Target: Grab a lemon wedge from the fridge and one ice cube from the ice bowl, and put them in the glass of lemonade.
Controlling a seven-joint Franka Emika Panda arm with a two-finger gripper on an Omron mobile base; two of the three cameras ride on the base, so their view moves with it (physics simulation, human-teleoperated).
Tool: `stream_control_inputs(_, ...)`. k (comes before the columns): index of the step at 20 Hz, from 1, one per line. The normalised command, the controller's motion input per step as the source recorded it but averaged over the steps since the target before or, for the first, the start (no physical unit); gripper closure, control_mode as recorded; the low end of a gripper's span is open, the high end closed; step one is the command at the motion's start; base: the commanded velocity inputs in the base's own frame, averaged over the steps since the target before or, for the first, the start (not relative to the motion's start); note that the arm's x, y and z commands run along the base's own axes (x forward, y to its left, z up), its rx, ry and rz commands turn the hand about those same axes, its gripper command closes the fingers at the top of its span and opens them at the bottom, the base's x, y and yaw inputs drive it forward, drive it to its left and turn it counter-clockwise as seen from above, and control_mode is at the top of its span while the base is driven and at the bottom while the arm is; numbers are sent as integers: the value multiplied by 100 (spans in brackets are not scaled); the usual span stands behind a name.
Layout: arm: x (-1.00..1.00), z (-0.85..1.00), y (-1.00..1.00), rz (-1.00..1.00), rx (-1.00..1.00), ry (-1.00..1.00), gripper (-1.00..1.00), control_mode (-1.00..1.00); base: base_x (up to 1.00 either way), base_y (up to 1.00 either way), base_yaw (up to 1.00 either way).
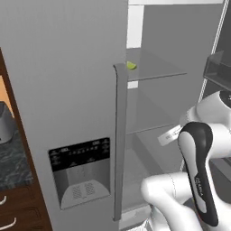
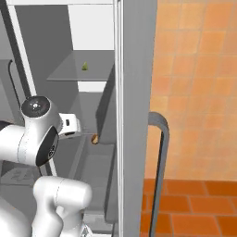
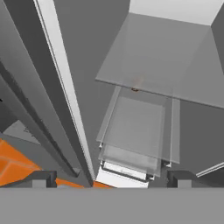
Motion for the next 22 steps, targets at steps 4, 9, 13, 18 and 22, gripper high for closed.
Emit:
stream_control_inputs(4,0,0,0,0,0,0,-100,100,28,-31,0)
stream_control_inputs(9,5,0,-6,0,0,0,-100,-100,0,0,0)
stream_control_inputs(13,22,5,0,-1,0,-2,-100,-100,0,0,0)
stream_control_inputs(18,11,36,1,-1,0,-10,-100,-100,0,0,0)
stream_control_inputs(22,1,62,11,-5,0,-12,-100,-100,0,0,0)
